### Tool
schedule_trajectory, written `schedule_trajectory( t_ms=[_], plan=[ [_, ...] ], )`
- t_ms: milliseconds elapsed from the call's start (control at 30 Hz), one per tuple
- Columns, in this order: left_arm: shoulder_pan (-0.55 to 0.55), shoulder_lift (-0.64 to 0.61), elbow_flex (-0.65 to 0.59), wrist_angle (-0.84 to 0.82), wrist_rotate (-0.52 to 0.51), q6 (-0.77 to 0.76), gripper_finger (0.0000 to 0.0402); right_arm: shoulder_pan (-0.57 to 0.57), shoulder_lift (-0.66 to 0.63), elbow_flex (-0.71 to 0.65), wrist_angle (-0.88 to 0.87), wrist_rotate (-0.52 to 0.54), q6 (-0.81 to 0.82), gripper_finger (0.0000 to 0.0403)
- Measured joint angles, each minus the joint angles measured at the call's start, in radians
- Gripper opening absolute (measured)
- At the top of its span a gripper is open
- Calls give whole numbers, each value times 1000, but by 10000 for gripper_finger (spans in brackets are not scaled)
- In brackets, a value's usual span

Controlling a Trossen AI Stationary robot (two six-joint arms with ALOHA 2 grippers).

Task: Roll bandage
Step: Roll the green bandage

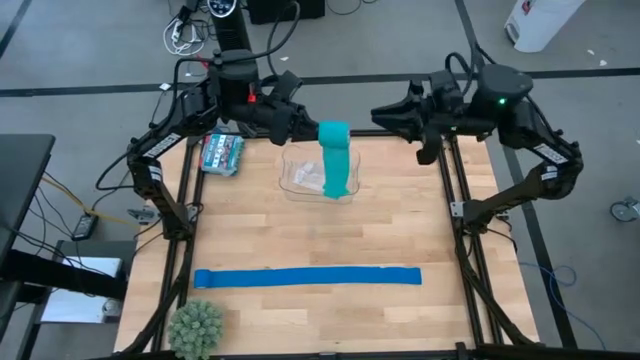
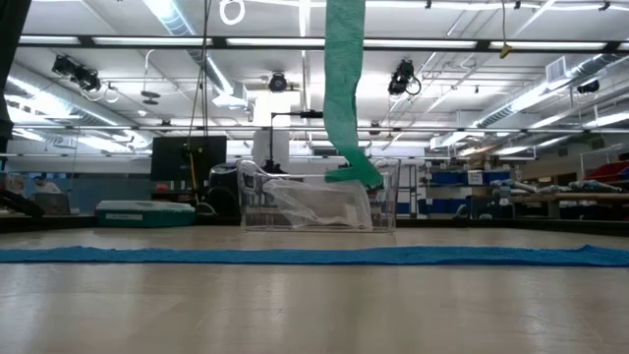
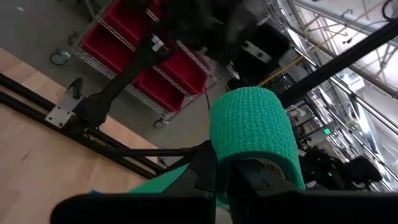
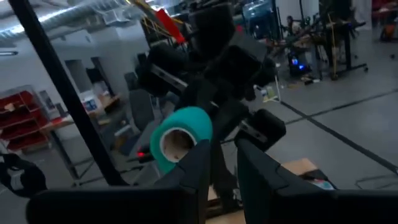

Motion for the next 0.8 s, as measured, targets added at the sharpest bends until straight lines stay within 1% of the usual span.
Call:
schedule_trajectory(
  t_ms=[67,200,500,800],
  plan=[
    [0,0,0,-6,-18,0,21,7,9,-1,-6,3,-8,73],
    [0,3,0,-4,-61,0,21,27,46,-3,-2,54,-50,73],
    [0,8,0,-16,-77,-4,22,59,81,-3,26,97,-135,73],
    [0,24,0,-5,-62,0,22,59,92,-3,77,97,-178,73]
  ],
)
